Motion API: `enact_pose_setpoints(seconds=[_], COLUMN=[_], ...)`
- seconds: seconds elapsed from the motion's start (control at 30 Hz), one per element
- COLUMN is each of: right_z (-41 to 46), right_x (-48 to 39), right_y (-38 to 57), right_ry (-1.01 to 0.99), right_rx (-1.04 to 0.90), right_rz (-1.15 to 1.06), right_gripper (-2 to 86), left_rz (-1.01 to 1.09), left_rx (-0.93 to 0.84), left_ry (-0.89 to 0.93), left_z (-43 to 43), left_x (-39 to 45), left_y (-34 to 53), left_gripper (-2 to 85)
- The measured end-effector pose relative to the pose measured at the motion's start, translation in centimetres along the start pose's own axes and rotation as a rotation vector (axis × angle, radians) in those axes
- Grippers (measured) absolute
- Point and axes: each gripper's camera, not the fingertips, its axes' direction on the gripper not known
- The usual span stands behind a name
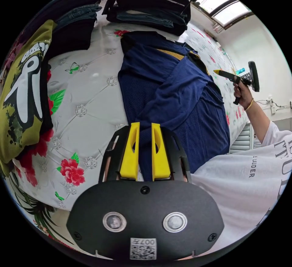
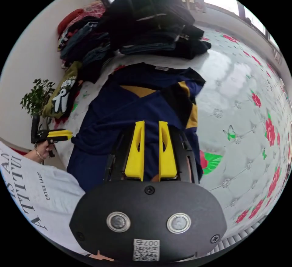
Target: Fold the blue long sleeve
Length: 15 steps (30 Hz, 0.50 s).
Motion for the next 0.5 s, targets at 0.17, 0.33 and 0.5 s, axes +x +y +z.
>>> enact_pose_setpoints(seconds=[0.17,0.33,0.5], right_z=[3.2,4.4,1.2], right_x=[6.0,13.6,23.8], right_y=[-3.6,-2.9,-0.8], right_ry=[0.088,0.185,0.423], right_rx=[-0.058,-0.108,-0.13], right_rz=[0.046,0.117,0.311], right_gripper=[1.0,-0.2,-0.3], left_rz=[0.069,0.108,0.149], left_rx=[-0.052,-0.096,-0.118], left_ry=[-0.03,-0.042,-0.057], left_z=[0.0,0.0,-0.1], left_x=[3.2,6.5,10.4], left_y=[-2.0,-3.6,-5.3], left_gripper=[6.5,6.4,6.0])
